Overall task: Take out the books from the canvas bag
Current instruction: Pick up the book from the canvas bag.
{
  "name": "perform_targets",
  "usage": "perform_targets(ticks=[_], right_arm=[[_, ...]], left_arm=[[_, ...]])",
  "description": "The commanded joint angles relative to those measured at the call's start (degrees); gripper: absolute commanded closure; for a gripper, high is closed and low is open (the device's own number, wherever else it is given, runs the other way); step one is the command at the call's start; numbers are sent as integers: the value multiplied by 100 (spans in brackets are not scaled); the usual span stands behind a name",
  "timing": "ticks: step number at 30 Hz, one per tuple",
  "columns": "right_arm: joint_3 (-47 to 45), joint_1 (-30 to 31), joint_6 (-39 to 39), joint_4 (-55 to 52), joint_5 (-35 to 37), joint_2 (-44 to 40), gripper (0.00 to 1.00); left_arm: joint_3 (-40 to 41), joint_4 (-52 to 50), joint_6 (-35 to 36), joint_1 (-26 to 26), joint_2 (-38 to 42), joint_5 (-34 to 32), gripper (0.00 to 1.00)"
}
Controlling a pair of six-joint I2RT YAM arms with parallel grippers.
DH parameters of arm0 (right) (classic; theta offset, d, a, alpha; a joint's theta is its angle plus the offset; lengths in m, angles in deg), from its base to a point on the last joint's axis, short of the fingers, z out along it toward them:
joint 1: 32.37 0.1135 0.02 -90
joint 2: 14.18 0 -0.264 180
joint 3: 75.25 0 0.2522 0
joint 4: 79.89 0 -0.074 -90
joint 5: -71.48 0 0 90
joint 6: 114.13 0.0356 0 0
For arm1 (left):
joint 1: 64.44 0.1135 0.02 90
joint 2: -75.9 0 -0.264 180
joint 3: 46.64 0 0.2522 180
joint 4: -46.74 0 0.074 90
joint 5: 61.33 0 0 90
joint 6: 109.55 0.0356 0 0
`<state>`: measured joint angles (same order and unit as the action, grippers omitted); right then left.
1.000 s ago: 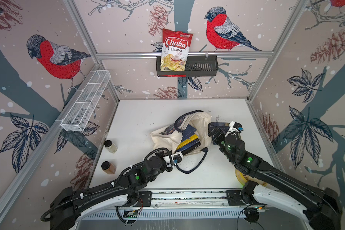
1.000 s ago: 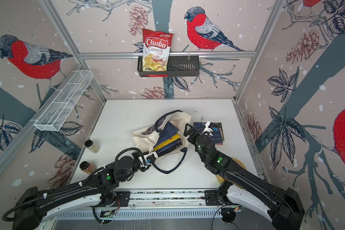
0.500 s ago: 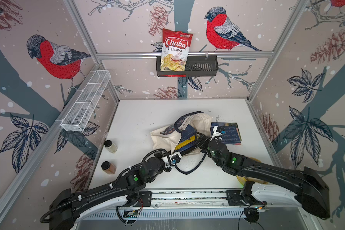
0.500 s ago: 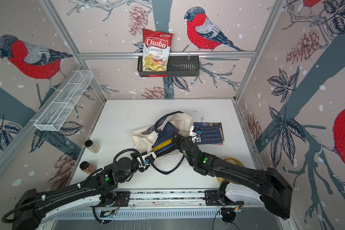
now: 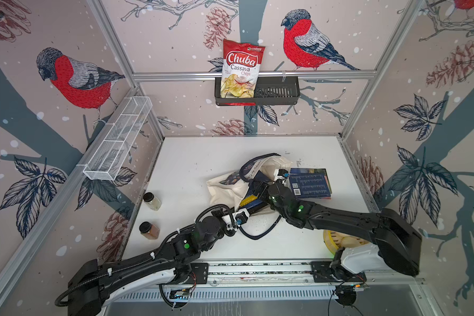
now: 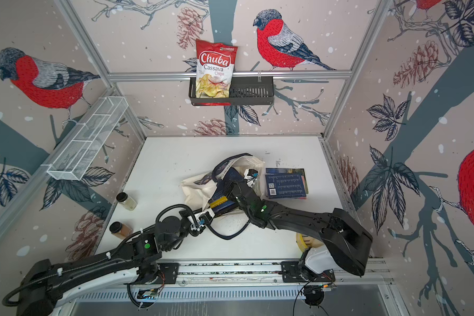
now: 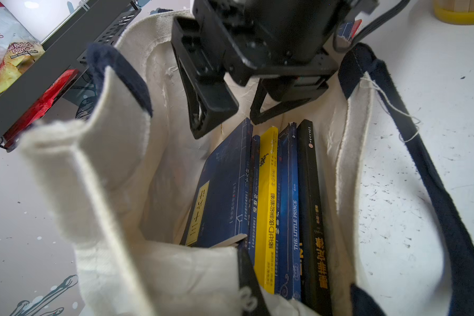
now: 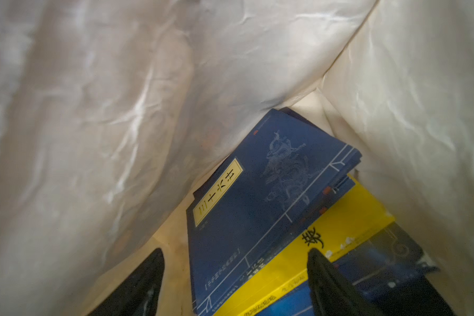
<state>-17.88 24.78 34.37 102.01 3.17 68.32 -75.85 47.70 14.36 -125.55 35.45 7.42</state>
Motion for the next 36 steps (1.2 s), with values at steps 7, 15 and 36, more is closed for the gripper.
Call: perform_targets(ticks=[7,15,36], right_arm=[[138,-482,350,400,-1018,564,25],[282,-802,184,589,-1305,819,34],[908,-819,64,739,-1418,1444,42]], left_arm=[[-47,619,28,-15,-38,95,100],[-46,622,26,-17,-29,87,100],[-47,617,11,-33,-40,95,100]])
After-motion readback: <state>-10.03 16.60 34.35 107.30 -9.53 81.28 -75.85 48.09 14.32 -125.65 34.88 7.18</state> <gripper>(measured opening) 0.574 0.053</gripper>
